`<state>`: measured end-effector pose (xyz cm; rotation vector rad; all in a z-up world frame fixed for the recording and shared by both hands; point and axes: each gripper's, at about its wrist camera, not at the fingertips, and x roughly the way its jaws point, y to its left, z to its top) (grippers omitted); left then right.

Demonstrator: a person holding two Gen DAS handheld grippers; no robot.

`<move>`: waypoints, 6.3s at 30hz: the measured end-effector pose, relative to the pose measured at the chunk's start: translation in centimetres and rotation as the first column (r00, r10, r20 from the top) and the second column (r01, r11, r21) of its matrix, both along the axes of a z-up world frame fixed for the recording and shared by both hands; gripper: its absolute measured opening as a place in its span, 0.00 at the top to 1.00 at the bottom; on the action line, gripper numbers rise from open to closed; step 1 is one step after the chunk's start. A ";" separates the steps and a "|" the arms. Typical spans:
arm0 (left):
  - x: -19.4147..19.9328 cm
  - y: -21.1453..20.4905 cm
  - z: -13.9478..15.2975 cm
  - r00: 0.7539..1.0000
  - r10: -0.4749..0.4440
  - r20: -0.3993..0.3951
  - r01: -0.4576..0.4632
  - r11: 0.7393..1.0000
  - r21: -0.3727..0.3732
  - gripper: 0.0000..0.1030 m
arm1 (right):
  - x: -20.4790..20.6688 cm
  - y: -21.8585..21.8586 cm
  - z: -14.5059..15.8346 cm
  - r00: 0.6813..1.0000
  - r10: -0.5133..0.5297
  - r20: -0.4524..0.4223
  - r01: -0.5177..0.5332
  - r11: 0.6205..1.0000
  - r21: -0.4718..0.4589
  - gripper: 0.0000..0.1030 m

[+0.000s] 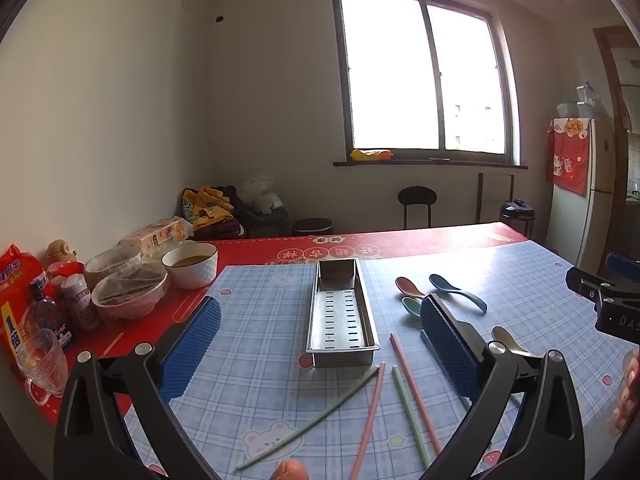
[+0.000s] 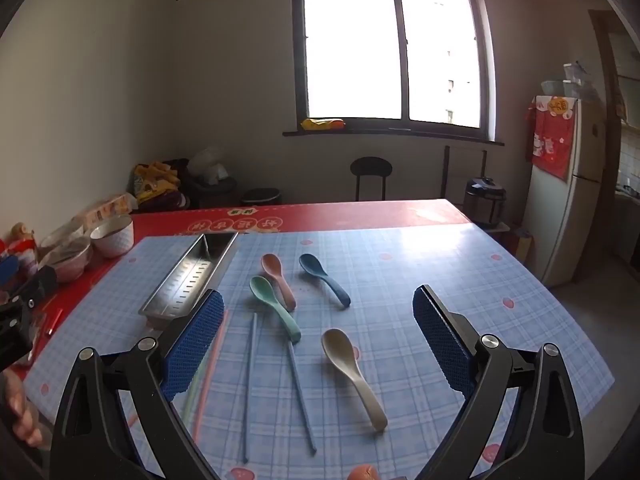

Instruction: Organize utensils

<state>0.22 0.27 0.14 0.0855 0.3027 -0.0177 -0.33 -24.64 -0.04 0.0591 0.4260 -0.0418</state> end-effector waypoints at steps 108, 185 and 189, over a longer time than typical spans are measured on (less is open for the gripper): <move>8.9 3.4 -12.5 0.852 -0.312 -0.419 0.371 0.926 0.064 0.26 | 6.9 -2.8 -10.2 0.953 0.156 -0.258 -0.113 0.978 0.174 0.10; 12.4 2.1 -15.0 0.716 -0.444 -0.539 0.473 0.876 -0.094 0.93 | 12.5 -3.5 -11.2 0.932 0.264 -0.248 -0.235 0.962 0.139 0.85; 12.1 2.4 -14.6 0.732 -0.444 -0.517 0.466 0.880 -0.095 0.93 | 13.2 -2.7 -11.0 0.935 0.284 -0.212 -0.259 0.956 0.136 0.85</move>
